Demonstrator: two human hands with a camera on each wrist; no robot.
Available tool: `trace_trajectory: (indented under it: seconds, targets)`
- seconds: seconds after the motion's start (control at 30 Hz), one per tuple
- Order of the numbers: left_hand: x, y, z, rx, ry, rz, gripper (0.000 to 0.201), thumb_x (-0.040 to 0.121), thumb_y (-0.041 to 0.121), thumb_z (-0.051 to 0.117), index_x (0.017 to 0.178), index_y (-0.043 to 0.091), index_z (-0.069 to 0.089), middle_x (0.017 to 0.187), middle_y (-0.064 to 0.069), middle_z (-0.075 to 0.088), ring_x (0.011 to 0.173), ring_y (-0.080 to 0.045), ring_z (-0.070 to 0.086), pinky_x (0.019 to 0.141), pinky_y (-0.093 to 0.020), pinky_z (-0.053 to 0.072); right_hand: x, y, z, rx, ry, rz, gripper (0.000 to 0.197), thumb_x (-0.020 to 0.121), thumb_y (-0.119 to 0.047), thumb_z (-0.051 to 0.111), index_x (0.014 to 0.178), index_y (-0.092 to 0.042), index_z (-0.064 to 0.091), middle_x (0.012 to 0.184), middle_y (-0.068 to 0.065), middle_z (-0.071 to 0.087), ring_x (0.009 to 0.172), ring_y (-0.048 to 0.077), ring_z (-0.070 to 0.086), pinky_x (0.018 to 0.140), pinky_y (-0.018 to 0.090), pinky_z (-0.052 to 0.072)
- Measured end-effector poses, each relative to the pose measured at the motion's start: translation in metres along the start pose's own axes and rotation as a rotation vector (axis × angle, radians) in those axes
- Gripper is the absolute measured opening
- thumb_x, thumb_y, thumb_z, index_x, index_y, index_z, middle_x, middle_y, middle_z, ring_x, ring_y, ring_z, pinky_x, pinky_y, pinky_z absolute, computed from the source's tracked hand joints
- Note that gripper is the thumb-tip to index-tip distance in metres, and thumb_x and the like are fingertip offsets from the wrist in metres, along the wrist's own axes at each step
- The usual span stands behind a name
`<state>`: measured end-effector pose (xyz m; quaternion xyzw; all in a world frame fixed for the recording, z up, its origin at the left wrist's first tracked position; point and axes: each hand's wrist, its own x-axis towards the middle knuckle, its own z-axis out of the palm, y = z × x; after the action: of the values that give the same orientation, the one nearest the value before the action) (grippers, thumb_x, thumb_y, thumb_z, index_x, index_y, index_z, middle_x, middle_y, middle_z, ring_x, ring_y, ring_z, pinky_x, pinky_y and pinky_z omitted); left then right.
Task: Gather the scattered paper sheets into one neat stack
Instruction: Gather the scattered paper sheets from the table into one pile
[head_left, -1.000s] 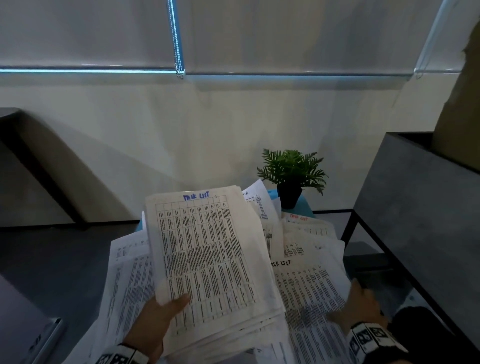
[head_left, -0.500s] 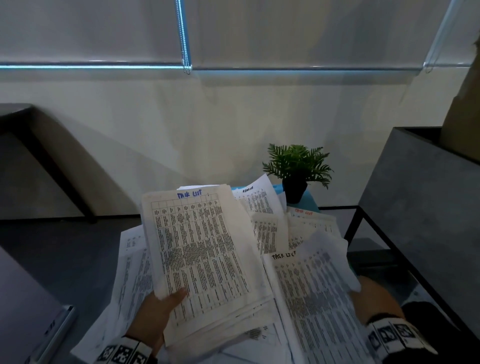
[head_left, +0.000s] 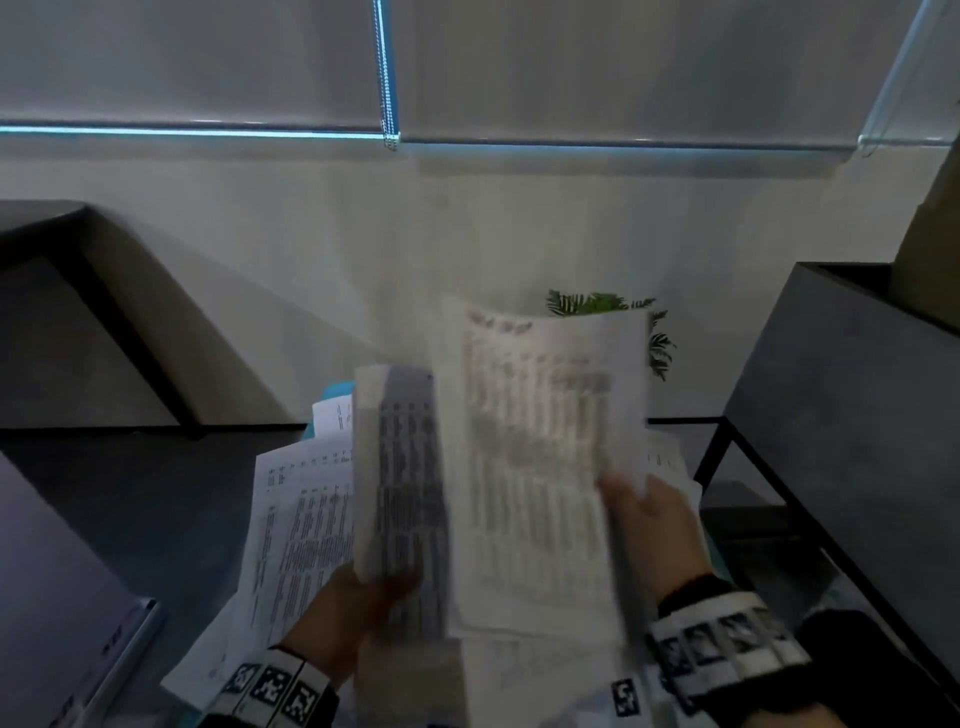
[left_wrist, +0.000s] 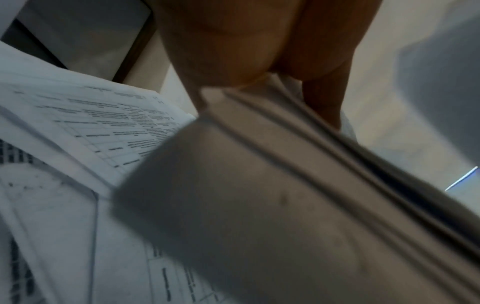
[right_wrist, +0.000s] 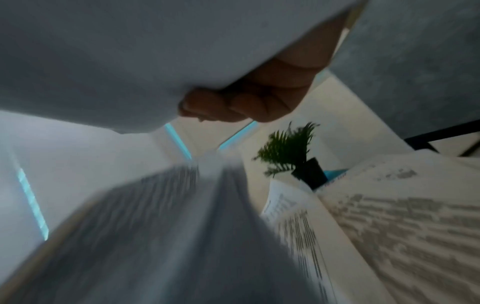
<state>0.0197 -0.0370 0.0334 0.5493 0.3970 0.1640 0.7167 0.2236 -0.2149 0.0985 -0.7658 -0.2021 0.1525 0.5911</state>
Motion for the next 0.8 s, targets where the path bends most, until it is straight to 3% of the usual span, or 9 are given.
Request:
trace_trajectory:
  seconds: [0.1, 0.23, 0.4, 0.43, 0.5, 0.57, 0.63, 0.73, 0.8]
  targets:
    - [-0.001, 0.001, -0.005, -0.062, -0.055, -0.038, 0.018, 0.074, 0.000, 0.065, 0.090, -0.008, 0.070, 0.084, -0.027, 0.071, 0.068, -0.032, 0.071, 0.056, -0.033, 0.057, 0.004, 0.028, 0.034, -0.072, -0.037, 0.030, 0.021, 0.090, -0.029, 0.056, 0.098, -0.012, 0.067, 0.094, 0.001, 0.070, 0.091, 0.020, 0.065, 0.088, 0.036, 0.051]
    - [-0.003, 0.001, -0.020, -0.082, -0.169, -0.053, 0.022, 0.094, 0.002, 0.048, 0.103, -0.003, 0.068, 0.103, -0.027, 0.070, 0.087, -0.035, 0.071, 0.064, -0.037, 0.059, 0.005, 0.050, 0.058, -0.030, -0.051, 0.086, 0.031, 0.080, -0.038, 0.065, 0.093, -0.010, 0.068, 0.092, 0.004, 0.071, 0.088, 0.020, 0.069, 0.078, 0.036, 0.057]
    - [0.001, -0.003, -0.039, -0.042, -0.162, -0.059, 0.011, 0.084, -0.004, 0.061, 0.086, -0.002, 0.071, 0.085, -0.027, 0.070, 0.069, -0.033, 0.070, 0.061, -0.038, 0.056, -0.004, 0.047, 0.071, 0.043, -0.246, 0.195, 0.012, 0.087, -0.017, 0.063, 0.098, -0.012, 0.061, 0.091, 0.003, 0.067, 0.088, 0.021, 0.063, 0.071, 0.026, 0.051]
    - [0.003, -0.003, -0.041, -0.054, -0.166, -0.063, 0.006, 0.076, 0.006, 0.072, 0.079, 0.000, 0.072, 0.081, -0.025, 0.069, 0.068, -0.033, 0.067, 0.065, -0.040, 0.053, -0.005, 0.044, 0.073, 0.043, -0.264, 0.168, 0.012, 0.087, -0.016, 0.063, 0.099, -0.013, 0.061, 0.091, 0.002, 0.067, 0.090, 0.021, 0.063, 0.072, 0.026, 0.051]
    - [0.007, -0.004, -0.044, -0.155, -0.145, -0.096, 0.041, 0.064, 0.046, 0.079, 0.079, 0.008, 0.074, 0.083, -0.021, 0.070, 0.077, -0.034, 0.065, 0.071, -0.041, 0.050, -0.003, 0.040, 0.080, 0.019, -0.229, 0.121, 0.012, 0.088, -0.015, 0.061, 0.099, -0.017, 0.057, 0.088, -0.003, 0.064, 0.086, 0.016, 0.061, 0.069, 0.020, 0.049]
    - [0.011, -0.006, -0.047, -0.353, -0.154, -0.189, 0.064, 0.078, 0.067, 0.044, 0.091, 0.013, 0.076, 0.097, -0.022, 0.072, 0.095, -0.040, 0.066, 0.075, -0.048, 0.055, 0.003, 0.039, 0.088, -0.010, -0.189, 0.080, 0.018, 0.089, -0.016, 0.060, 0.105, -0.022, 0.055, 0.089, -0.008, 0.061, 0.087, 0.014, 0.059, 0.075, 0.022, 0.049]
    - [0.014, -0.008, -0.049, -0.379, -0.184, -0.204, 0.054, 0.087, 0.050, 0.042, 0.107, 0.008, 0.070, 0.108, -0.025, 0.069, 0.101, -0.043, 0.065, 0.080, -0.055, 0.055, 0.008, 0.037, 0.096, -0.033, -0.169, 0.040, 0.023, 0.090, -0.016, 0.059, 0.112, -0.021, 0.056, 0.089, -0.012, 0.060, 0.088, 0.013, 0.058, 0.082, 0.027, 0.049]
    - [0.029, -0.020, -0.051, -0.072, 0.010, -0.053, 0.030, 0.089, 0.006, 0.057, 0.118, 0.002, 0.060, 0.115, -0.023, 0.066, 0.101, -0.038, 0.065, 0.094, -0.055, 0.048, 0.014, 0.036, 0.101, -0.021, -0.200, 0.001, 0.021, 0.090, -0.015, 0.057, 0.108, -0.023, 0.051, 0.093, -0.013, 0.058, 0.089, 0.013, 0.058, 0.075, 0.022, 0.050]
    - [0.037, -0.023, -0.056, 0.038, 0.142, 0.035, 0.031, 0.089, 0.003, 0.058, 0.120, 0.008, 0.058, 0.113, -0.016, 0.067, 0.102, -0.031, 0.062, 0.100, -0.049, 0.044, 0.023, 0.043, 0.100, -0.013, -0.205, 0.046, 0.030, 0.089, -0.018, 0.059, 0.117, -0.023, 0.046, 0.108, -0.006, 0.055, 0.093, 0.015, 0.057, 0.071, 0.021, 0.049]
